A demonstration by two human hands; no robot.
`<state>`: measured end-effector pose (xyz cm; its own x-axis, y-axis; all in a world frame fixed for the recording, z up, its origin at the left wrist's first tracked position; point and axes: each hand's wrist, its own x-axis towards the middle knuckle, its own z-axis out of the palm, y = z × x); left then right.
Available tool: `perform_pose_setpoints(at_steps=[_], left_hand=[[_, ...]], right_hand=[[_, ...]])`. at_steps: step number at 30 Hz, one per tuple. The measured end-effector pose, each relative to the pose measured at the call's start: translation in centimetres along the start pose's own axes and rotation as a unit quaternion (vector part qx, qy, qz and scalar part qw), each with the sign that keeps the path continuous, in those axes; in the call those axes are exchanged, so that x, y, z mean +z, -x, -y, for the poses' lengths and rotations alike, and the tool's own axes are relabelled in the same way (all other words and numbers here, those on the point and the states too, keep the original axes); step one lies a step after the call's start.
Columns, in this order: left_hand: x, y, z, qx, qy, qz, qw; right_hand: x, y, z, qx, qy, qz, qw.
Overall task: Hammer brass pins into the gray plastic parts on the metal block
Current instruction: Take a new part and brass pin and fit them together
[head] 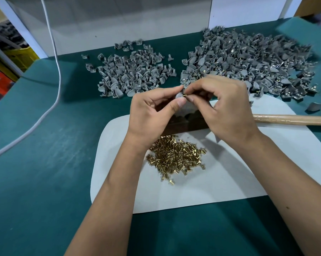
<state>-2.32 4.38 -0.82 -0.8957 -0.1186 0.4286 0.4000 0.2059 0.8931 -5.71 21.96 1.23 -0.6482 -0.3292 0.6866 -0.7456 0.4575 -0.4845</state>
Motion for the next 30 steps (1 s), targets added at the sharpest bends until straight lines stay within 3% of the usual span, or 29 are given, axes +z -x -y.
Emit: perform_pose_setpoints(at_steps=[16,30], left_hand=[[0.3,-0.2,0.1,-0.011,0.089,-0.008,0.996],[1.1,0.3,-0.4,-0.033,0.028,-0.029,0.999]], right_hand=[[0.4,-0.1,1.1,0.149,-0.099,0.018,0.984],[0.5,-0.3,1.2,0.195,-0.034,0.05,0.979]])
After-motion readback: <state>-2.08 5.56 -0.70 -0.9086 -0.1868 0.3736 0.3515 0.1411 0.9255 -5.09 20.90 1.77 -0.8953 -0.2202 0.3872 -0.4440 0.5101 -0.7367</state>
